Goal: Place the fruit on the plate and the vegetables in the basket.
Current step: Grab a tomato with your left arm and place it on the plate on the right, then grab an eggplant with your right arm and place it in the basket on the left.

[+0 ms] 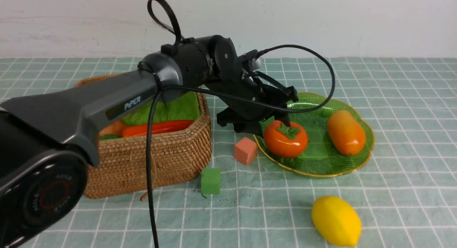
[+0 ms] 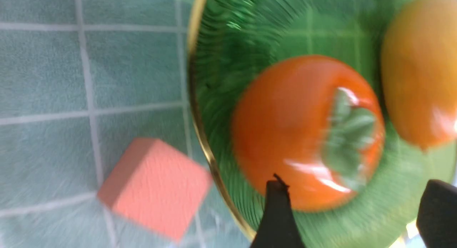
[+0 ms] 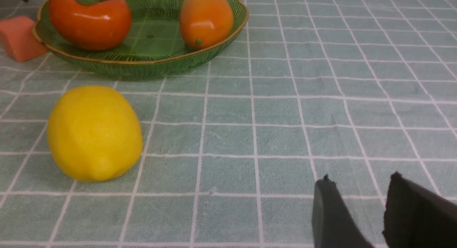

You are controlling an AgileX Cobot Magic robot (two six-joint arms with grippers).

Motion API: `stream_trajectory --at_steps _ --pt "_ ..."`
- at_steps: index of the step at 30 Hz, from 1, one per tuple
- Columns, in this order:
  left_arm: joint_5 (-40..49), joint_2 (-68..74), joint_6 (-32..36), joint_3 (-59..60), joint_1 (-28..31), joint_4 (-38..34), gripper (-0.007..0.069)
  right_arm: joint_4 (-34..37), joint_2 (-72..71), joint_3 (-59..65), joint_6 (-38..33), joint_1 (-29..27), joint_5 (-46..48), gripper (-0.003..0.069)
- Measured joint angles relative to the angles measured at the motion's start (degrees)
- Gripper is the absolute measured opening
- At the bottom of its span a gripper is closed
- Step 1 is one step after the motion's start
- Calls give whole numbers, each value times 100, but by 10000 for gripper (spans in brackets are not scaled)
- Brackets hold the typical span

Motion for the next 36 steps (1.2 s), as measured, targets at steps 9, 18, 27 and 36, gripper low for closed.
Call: stream_trajectory --at_steps 9,18,27,36 --pt "1966 -1987 787 -36 0 1514 403 0 0 0 0 0 0 240" --pt "2573 -4175 -224 1097 0 3066 144 0 0 0 0 0 0 240" --pt "2573 -6551 -1329 3904 0 3080 -13 0 0 0 0 0 0 240" --pt "1665 -8146 -2640 5920 0 2908 -13 0 0 0 0 0 0 240"
